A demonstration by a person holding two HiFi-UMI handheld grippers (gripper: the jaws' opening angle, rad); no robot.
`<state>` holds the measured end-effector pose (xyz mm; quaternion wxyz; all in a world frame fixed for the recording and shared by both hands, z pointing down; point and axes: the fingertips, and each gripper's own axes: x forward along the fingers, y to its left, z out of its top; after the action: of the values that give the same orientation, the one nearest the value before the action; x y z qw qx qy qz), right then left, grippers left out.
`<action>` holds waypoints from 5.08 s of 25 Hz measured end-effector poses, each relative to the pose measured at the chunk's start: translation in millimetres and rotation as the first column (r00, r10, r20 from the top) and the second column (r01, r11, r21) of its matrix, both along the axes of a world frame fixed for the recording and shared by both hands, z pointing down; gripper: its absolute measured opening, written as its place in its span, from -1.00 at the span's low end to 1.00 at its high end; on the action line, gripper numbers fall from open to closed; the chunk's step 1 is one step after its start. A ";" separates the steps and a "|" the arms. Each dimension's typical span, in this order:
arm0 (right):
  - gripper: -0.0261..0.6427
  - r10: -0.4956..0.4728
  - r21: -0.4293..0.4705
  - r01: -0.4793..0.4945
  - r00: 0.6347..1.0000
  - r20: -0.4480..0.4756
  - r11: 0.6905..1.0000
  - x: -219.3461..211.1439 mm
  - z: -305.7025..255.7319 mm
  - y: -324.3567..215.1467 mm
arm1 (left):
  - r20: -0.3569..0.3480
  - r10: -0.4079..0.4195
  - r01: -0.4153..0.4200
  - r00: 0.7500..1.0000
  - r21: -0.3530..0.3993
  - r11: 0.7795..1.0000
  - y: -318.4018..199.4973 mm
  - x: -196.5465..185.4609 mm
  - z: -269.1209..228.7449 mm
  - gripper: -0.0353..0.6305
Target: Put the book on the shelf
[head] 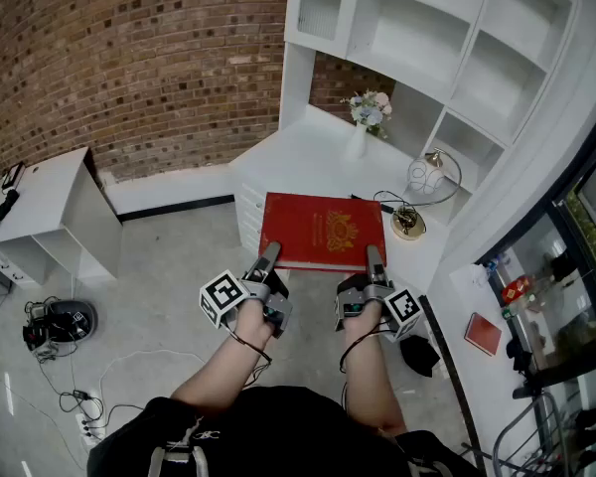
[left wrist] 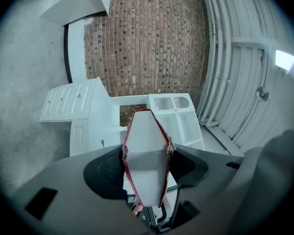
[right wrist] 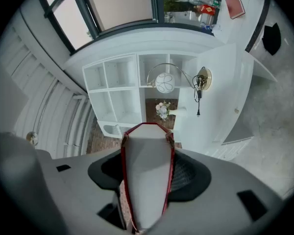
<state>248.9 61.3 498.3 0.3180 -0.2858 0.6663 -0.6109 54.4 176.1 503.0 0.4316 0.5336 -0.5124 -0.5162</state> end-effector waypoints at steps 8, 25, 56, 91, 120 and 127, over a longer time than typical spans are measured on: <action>-0.16 0.023 0.009 -0.023 1.000 -0.019 1.000 -5.3 -0.8 6.7 | -0.017 0.012 -0.012 1.000 -0.004 1.000 5.8 -6.7 3.2 -0.14; -0.16 0.065 0.005 -0.065 0.998 0.003 0.998 -61.9 20.3 39.9 | 0.037 0.049 -0.050 0.998 0.015 0.999 25.7 -77.7 -0.1 -0.14; -0.15 0.141 0.008 -0.141 0.990 0.001 0.990 -155.0 13.3 -245.0 | 0.048 0.126 -0.126 0.991 -0.009 0.992 -274.7 -170.1 3.4 -0.13; -0.13 0.516 0.052 -0.513 0.855 -0.050 0.857 -130.5 -3.2 -476.0 | 0.057 0.529 -0.530 0.847 0.009 0.848 -602.5 -159.8 -13.4 -0.12; -0.12 0.579 0.255 -0.573 0.813 0.061 0.779 -122.3 -105.6 -454.7 | 0.157 0.573 -0.594 0.804 0.253 0.764 -595.5 -144.1 -120.4 -0.12; -0.12 0.555 0.329 -0.546 0.829 0.075 0.770 -127.4 -140.1 -461.5 | 0.165 0.558 -0.580 0.813 0.317 0.750 -592.0 -150.1 -151.9 -0.12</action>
<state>121.5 -400.2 358.2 0.5179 -0.4174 0.6519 -0.3640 -95.8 -415.9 351.1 0.4494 0.7479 -0.2370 -0.4272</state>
